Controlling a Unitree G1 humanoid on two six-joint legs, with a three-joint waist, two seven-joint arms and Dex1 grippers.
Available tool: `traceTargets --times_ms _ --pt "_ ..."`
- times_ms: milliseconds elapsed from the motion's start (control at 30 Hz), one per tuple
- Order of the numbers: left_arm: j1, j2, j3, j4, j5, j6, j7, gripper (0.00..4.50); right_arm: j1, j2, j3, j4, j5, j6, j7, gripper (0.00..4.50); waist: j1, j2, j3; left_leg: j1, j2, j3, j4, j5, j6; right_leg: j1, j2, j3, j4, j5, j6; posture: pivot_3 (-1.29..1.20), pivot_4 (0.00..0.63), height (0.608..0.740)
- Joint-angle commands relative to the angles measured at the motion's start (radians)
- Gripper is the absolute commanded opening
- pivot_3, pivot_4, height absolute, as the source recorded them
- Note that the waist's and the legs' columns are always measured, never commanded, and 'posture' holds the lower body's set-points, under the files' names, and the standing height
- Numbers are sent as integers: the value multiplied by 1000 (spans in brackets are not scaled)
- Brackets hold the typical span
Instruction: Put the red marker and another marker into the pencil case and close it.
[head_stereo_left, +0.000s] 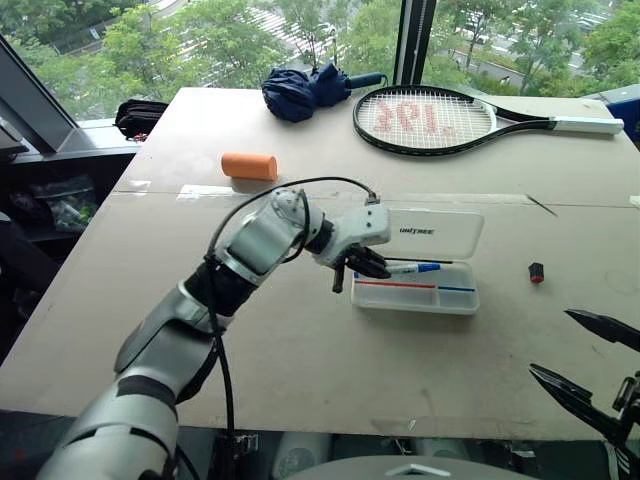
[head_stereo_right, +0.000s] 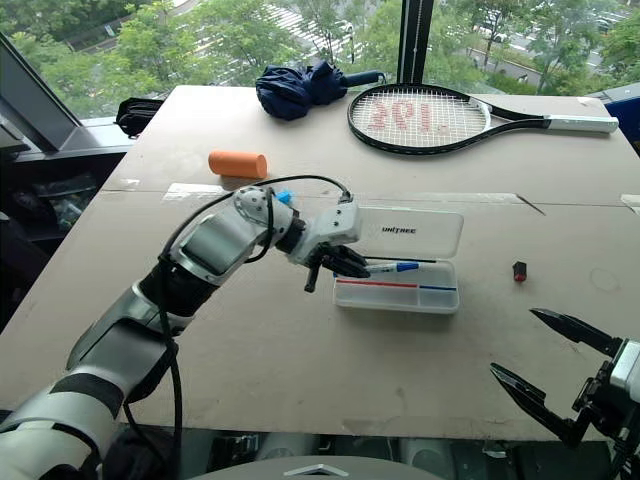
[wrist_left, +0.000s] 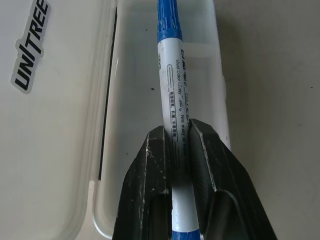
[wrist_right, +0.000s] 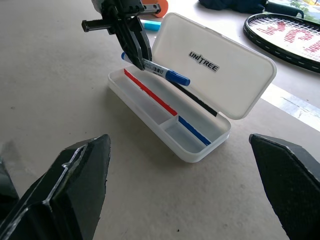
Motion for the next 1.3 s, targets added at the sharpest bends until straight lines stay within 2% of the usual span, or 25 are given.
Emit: traceTargets --times_ms 33,167,233,267,300,433,567,633,700,800,933,967,1000,1033,1300 --pt "-63 -56 -25 79 73 -74 12 14 14 6 -29 -31 16 -13 -6 4500 -1 0 0 0 0 0 0 0 0 0 0 0 0 0 0 0 150 730" --pt "-85 -102 -38 155 122 -125 12 14 24 12 -30 -40 15 -15 -13 4500 -2 0 0 0 0 0 0 0 0 0 0 0 0 0 0 0 150 730" --pt "-89 -115 -37 168 135 -132 -2 1041 30 16 -30 -44 13 -17 -15 4500 -1 0 0 0 0 0 0 0 0 0 0 0 0 0 0 0 150 730" --pt "-88 -122 -27 165 137 -130 0 1361 34 18 -30 -47 13 -18 -15 4500 -1 0 0 0 0 0 0 0 0 0 0 0 0 0 0 0 150 730" --pt "-86 -124 -10 152 128 -120 -4 1870 36 20 -30 -49 13 -17 -16 4500 0 0 0 0 0 0 0 0 0 0 0 0 0 0 0 0 150 730" --pt "-66 -88 90 50 38 -9 -48 3778 39 15 -35 -55 21 -11 -18 4500 -1 0 1 -1 1 0 0 0 0 0 0 0 0 0 0 0 150 730" --pt "28 60 280 -142 -159 169 -134 3778 21 -4 -34 -48 29 -4 -16 4500 -21 2 1 0 2 0 -1 0 0 -1 1 0 1 0 0 0 150 730" --pt "101 130 408 -201 -218 271 -77 3778 1 -15 -23 -44 33 0 -19 4500 -28 4 2 1 3 0 -2 0 0 -1 1 0 1 0 0 0 150 730" --pt "164 188 499 -192 -203 292 16 3778 -23 -23 0 -40 30 4 -22 4500 -25 4 2 2 4 -1 -2 0 0 -1 1 0 2 0 0 0 150 730" --pt "237 262 583 -142 -186 228 78 3778 -60 -31 36 -33 25 14 -31 4500 -19 3 2 2 3 -2 -1 0 0 0 1 -1 1 0 0 0 150 730" --pt "256 342 595 78 -112 32 106 3778 -121 -50 88 -15 17 28 -40 4500 1 2 2 1 2 -1 -1 0 0 0 0 -1 1 0 0 0 150 730" --pt "239 351 584 154 -89 -44 100 4187 -132 -54 95 -12 16 30 -40 4500 3 2 2 1 2 -1 -1 0 0 0 0 -1 1 0 0 0 150 730" --pt "203 346 569 252 -55 -124 115 4325 -140 -58 99 -8 15 31 -40 4500 7 2 2 1 1 -1 -1 0 0 0 -1 -1 1 0 0 0 150 730" --pt "177 341 559 319 -33 -180 124 4464 -145 -59 101 -5 15 31 -39 4500 8 1 3 1 1 -1 -1 0 0 0 -1 -1 1 0 0 0 150 730" --pt "-93 200 416 900 181 -545 163 4464 -106 -38 93 -33 7 19 -46 4500 2 -5 4 -1 -5 -2 1 0 0 0 -2 -3 0 0 1 0 150 730"
